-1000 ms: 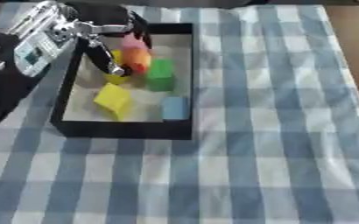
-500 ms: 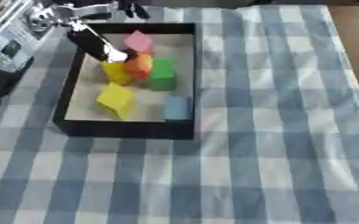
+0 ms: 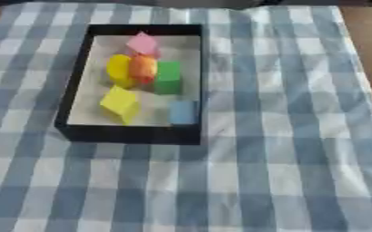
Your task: Pick up objects on the table and place them in the box.
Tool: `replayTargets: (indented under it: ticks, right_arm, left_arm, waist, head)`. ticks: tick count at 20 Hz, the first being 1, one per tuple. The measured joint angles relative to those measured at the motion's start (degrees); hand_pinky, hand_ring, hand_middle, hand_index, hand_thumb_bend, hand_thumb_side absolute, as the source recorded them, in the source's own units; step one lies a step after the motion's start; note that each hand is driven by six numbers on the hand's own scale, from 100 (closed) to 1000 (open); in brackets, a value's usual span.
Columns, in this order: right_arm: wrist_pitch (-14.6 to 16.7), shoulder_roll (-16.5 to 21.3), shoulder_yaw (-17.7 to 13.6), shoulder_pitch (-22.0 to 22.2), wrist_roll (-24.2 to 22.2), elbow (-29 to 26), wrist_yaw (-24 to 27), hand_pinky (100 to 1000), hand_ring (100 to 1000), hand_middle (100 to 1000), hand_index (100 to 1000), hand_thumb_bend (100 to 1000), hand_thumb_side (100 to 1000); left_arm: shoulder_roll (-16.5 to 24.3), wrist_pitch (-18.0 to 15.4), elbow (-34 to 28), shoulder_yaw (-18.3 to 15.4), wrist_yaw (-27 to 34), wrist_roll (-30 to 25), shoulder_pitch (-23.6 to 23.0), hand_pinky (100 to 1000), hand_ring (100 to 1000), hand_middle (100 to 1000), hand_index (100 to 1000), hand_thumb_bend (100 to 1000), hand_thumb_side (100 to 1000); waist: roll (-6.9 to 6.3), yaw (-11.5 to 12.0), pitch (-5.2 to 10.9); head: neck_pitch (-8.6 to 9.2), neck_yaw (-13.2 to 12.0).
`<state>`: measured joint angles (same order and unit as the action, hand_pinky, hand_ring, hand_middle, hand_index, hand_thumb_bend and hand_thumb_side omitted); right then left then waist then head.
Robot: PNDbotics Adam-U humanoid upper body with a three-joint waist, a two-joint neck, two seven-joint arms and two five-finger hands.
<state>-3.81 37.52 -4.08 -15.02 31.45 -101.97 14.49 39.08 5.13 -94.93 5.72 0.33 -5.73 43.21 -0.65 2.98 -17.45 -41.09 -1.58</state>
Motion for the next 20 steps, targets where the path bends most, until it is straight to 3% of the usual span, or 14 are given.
replayTargets:
  ticks: [5,9,20]
  right_arm:
    - [0.21,-0.98,-0.55,0.43,0.98,-0.34,-0.63,797,804,704,831,100,752]
    - [0.42,-1.96,-0.86,0.42,1.45,-0.66,-1.81,797,804,703,830,100,742]
    - [2.0,-5.25,-1.22,-0.47,2.66,-0.54,-5.62,796,801,700,831,100,739]
  left_arm:
    - [0.4,-1.26,-0.56,-5.69,9.7,9.43,-6.87,832,712,791,834,100,745]
    - [-1.11,-3.25,-0.11,-9.39,15.39,14.4,-11.37,837,709,790,836,100,771]
    - [-8.6,-8.53,1.58,-14.66,20.47,17.75,-16.22,836,698,780,842,111,776]
  waist:
    - [0.26,0.24,0.0]
    - [1.03,0.33,0.0]
    - [1.84,0.86,-0.01]
  head:
    - [0.46,0.19]
    - [0.72,0.18]
    - [1.91,0.22]
